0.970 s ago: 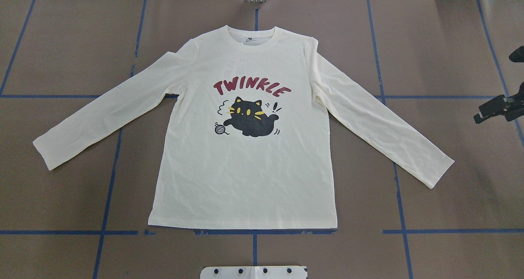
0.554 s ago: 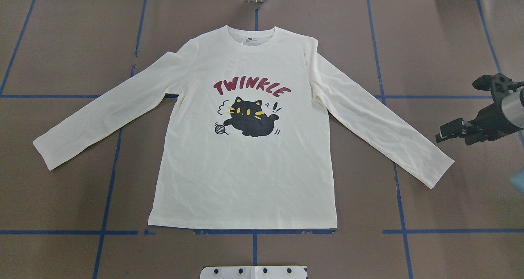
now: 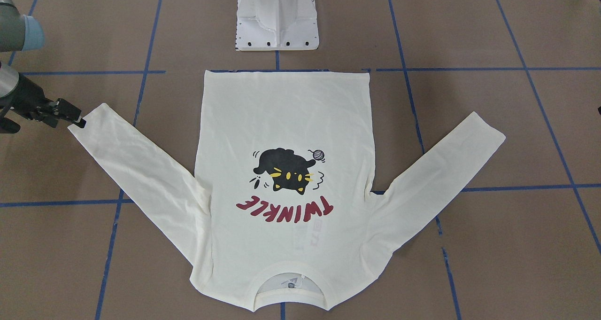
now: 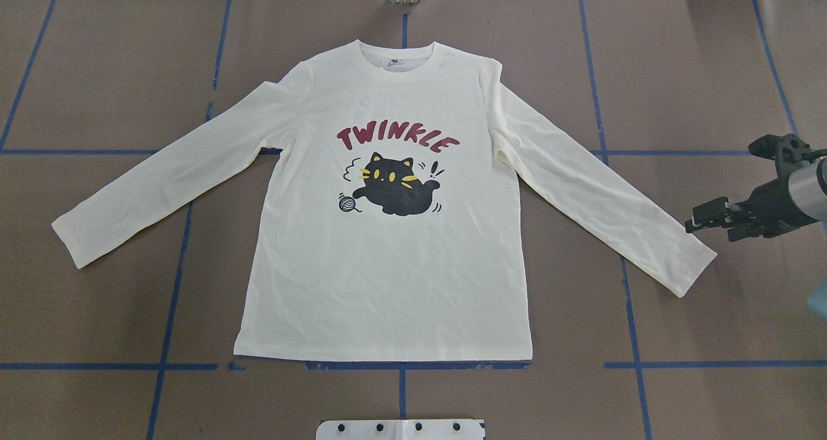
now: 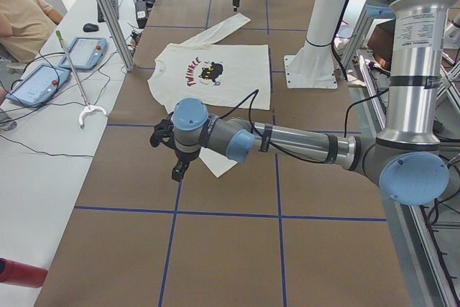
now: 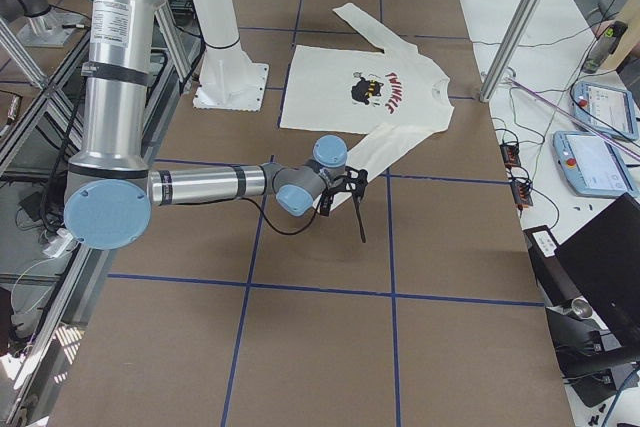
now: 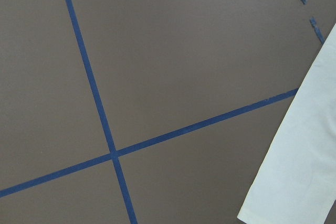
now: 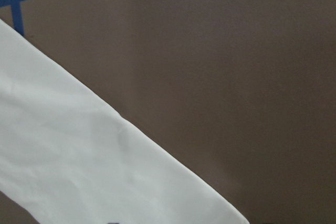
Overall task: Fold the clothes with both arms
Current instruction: 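Lower the right gripper to the cuff of the sleeve nearest it and grasp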
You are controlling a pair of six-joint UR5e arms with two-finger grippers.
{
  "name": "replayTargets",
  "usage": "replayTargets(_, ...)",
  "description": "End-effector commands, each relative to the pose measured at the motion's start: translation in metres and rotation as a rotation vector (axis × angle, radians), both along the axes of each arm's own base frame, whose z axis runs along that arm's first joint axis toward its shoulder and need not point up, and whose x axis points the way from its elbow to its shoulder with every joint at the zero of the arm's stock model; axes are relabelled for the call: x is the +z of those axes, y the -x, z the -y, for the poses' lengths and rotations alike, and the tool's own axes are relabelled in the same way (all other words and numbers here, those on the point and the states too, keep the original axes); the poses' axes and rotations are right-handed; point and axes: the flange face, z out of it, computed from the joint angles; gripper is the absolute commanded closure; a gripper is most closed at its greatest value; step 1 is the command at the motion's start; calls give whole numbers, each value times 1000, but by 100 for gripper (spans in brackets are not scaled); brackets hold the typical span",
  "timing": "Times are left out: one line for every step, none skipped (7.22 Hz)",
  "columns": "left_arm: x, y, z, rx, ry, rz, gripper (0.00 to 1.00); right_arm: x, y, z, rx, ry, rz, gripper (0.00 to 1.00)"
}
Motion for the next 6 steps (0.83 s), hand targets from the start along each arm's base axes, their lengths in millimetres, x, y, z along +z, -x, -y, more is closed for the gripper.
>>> replayTargets(-1, 0, 0, 0, -1, 0, 0, 17, 9, -11, -15, 40, -21, 7)
replayTargets(-2, 0, 0, -2, -3, 1, 0, 14, 18, -12, -11, 65, -20, 8)
replayTargets(-2, 0, 0, -1, -4, 1, 0, 15, 19, -13, -13, 68, -20, 16)
replayTargets(-3, 0, 0, -2, -5, 0, 0, 18, 17, -15, -13, 73, -24, 35)
replayTargets(-3, 0, 0, -2, -5, 0, 0, 22, 14, -16, -11, 78, -30, 43)
replayTargets(-4, 0, 0, -1, -7, 1, 0, 24, 13, -17, -8, 78, -35, 43)
